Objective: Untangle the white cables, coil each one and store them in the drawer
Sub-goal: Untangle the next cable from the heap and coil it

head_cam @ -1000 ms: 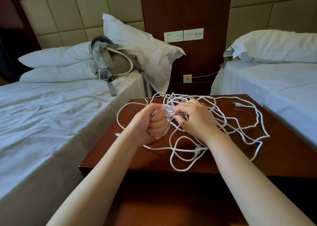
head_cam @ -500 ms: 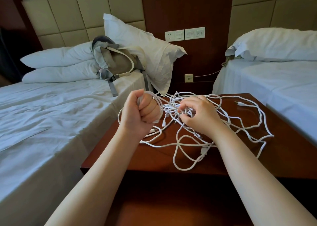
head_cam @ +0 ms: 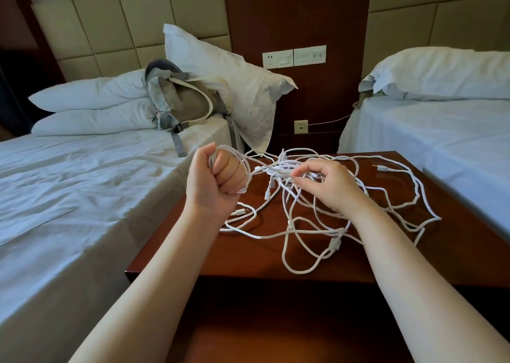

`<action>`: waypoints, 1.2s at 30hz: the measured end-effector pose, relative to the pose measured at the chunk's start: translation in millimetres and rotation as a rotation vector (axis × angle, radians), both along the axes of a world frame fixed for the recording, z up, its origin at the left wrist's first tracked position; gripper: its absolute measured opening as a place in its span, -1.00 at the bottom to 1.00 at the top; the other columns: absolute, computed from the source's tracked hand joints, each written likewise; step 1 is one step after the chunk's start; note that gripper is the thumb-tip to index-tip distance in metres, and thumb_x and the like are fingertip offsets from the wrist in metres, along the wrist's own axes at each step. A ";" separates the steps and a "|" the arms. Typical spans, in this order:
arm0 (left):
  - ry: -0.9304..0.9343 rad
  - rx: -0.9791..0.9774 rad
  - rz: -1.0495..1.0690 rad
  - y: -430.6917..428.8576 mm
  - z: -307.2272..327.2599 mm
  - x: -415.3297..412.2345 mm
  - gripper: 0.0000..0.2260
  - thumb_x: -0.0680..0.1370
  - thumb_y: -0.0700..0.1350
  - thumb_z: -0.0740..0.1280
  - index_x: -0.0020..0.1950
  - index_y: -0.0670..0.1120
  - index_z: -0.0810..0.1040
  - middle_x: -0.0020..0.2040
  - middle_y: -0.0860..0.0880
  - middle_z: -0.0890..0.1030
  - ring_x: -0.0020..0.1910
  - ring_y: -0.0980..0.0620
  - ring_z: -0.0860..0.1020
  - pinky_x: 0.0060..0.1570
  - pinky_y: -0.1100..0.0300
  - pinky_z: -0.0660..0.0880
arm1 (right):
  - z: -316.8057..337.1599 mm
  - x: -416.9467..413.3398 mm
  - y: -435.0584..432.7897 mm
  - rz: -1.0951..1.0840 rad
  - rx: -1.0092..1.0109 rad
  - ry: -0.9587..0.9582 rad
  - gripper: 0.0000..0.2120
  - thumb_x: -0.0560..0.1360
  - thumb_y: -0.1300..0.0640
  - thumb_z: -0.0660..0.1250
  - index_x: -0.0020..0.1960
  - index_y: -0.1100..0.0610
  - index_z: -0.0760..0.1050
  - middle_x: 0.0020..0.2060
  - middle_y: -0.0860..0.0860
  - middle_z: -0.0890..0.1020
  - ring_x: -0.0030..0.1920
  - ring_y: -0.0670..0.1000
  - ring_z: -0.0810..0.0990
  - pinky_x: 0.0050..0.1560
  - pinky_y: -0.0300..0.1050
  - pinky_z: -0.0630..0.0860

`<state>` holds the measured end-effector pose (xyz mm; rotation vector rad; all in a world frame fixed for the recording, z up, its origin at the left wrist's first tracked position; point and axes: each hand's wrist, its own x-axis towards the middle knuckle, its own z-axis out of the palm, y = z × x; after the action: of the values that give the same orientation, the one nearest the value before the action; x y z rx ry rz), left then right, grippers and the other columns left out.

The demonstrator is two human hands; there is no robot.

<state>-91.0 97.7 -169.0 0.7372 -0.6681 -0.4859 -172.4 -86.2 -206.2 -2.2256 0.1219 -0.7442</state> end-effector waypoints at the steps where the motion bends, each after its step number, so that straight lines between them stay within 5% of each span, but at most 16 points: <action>1: -0.009 0.031 0.006 -0.2 -2.0 2.3 -0.56 0.51 -0.13 -0.04 -0.60 0.00 0.08 -0.65 0.04 0.04 -0.65 0.09 0.00 -0.63 0.32 -0.01 | 0.0 -0.8 -0.4 0.027 0.031 0.025 -0.89 0.50 0.12 0.37 -0.11 -0.09 0.58 -0.05 -0.18 0.59 0.06 -0.17 0.50 0.10 -0.28 0.39; 5: -0.011 0.204 0.052 -1.8 -11.6 11.1 -0.49 0.54 -0.16 -0.07 -0.64 -0.03 0.20 -0.69 0.05 0.16 -0.71 0.14 0.09 -0.65 0.42 0.06 | -0.5 -1.1 -0.8 -0.035 0.114 -0.001 -0.76 0.55 0.28 0.25 -0.10 -0.03 0.58 -0.05 -0.16 0.59 0.03 -0.14 0.55 0.13 -0.19 0.46; 10: -0.055 0.466 0.137 -4.9 -20.0 10.2 -0.51 0.55 -0.15 -0.02 -0.61 -0.04 0.20 -0.64 0.03 0.14 -0.67 0.12 0.08 -0.62 0.39 0.03 | -5.8 -2.4 -2.0 -0.104 -0.043 -0.004 -0.69 0.50 0.38 0.20 -0.10 0.02 0.59 0.01 -0.06 0.60 -0.36 -0.14 0.49 -0.32 -0.29 0.46; 13: -0.132 0.547 0.132 -7.5 -16.9 6.4 -0.50 0.57 -0.17 -0.03 -0.60 -0.05 0.21 -0.63 0.02 0.16 -0.67 0.11 0.10 -0.63 0.42 0.08 | -7.4 0.8 -0.7 -0.071 -0.172 0.073 -0.78 0.46 0.29 0.31 -0.07 0.01 0.63 0.11 -0.07 0.54 0.08 -0.09 0.49 0.09 -0.11 0.48; 16: -0.161 0.562 0.108 -12.8 -11.7 0.9 -0.53 0.57 -0.18 -0.02 -0.57 -0.07 0.21 -0.63 0.01 0.17 -0.67 0.10 0.12 -0.63 0.42 0.09 | -2.9 -2.8 -1.6 0.044 -0.152 0.159 -0.90 0.45 0.13 0.40 -0.11 -0.04 0.65 0.16 -0.14 0.51 0.26 -0.06 0.38 0.23 -0.05 0.35; 22: -0.279 0.673 0.234 -39.6 -5.6 -19.8 -0.62 0.61 -0.10 0.15 -0.41 -0.14 0.39 -0.61 0.05 0.24 -0.63 0.13 0.16 -0.61 0.34 0.10 | 7.4 -12.2 -8.2 -0.117 -0.180 0.032 -0.89 0.48 0.13 0.39 -0.14 0.16 0.65 -0.03 -0.07 0.55 0.11 -0.04 0.42 0.03 -0.29 0.23; 25: -0.449 0.755 0.394 -51.2 -5.6 -20.9 -0.82 0.53 -0.13 0.33 -0.23 -0.17 0.58 -0.48 -0.03 0.46 -0.53 0.15 0.38 -0.51 0.30 0.32 | 21.9 -21.2 -13.8 -0.218 -0.165 -0.116 -0.86 0.49 0.14 0.38 -0.08 0.20 0.66 -0.10 -0.04 0.51 0.03 -0.02 0.40 -0.07 -0.52 0.22; 28: -0.581 0.794 0.465 -68.7 -10.9 -24.0 -0.87 0.45 -0.11 0.44 -0.06 -0.13 0.64 -0.22 -0.10 0.65 -0.29 0.09 0.56 -0.32 0.31 0.48 | 36.0 -25.5 -18.3 -0.248 -0.180 -0.168 -0.86 0.51 0.15 0.36 -0.07 0.20 0.66 -0.16 -0.02 0.51 -0.03 0.00 0.44 -0.02 -0.33 0.37; 30: -0.662 0.826 0.483 -82.1 -13.3 -26.2 -0.81 0.45 -0.07 0.45 0.00 -0.12 0.63 -0.32 0.00 0.60 -0.37 0.13 0.53 -0.35 0.36 0.44 | 38.5 -28.3 -19.8 -0.200 -0.154 -0.181 -0.85 0.52 0.15 0.35 -0.06 0.21 0.66 -0.19 -0.05 0.52 -0.06 0.00 0.51 -0.04 -0.18 0.43; 32: -0.837 0.904 0.514 -91.2 -13.1 -27.7 -0.84 0.49 -0.06 0.39 -0.06 -0.15 0.63 -0.43 0.06 0.52 -0.44 0.14 0.50 -0.42 0.42 0.36 | 38.5 -31.0 -21.1 -0.170 -0.121 -0.180 -0.84 0.52 0.15 0.34 -0.06 0.20 0.66 -0.19 -0.09 0.52 -0.05 -0.03 0.51 -0.07 -0.28 0.41; 36: -0.966 1.026 0.535 -94.5 -14.3 -17.5 -0.68 0.53 0.01 0.31 -0.27 -0.21 0.57 -0.50 -0.02 0.51 -0.39 -0.02 0.56 -0.33 0.15 0.45 | 37.8 -37.0 -22.0 -0.146 -0.090 -0.182 -0.85 0.53 0.18 0.32 -0.15 0.16 0.64 -0.11 -0.09 0.51 -0.01 -0.09 0.45 -0.08 -0.46 0.33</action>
<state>-108.5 3.2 -183.3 2.1248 -1.0550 0.1126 -209.4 -108.2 -168.4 -2.2386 0.1646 -1.0462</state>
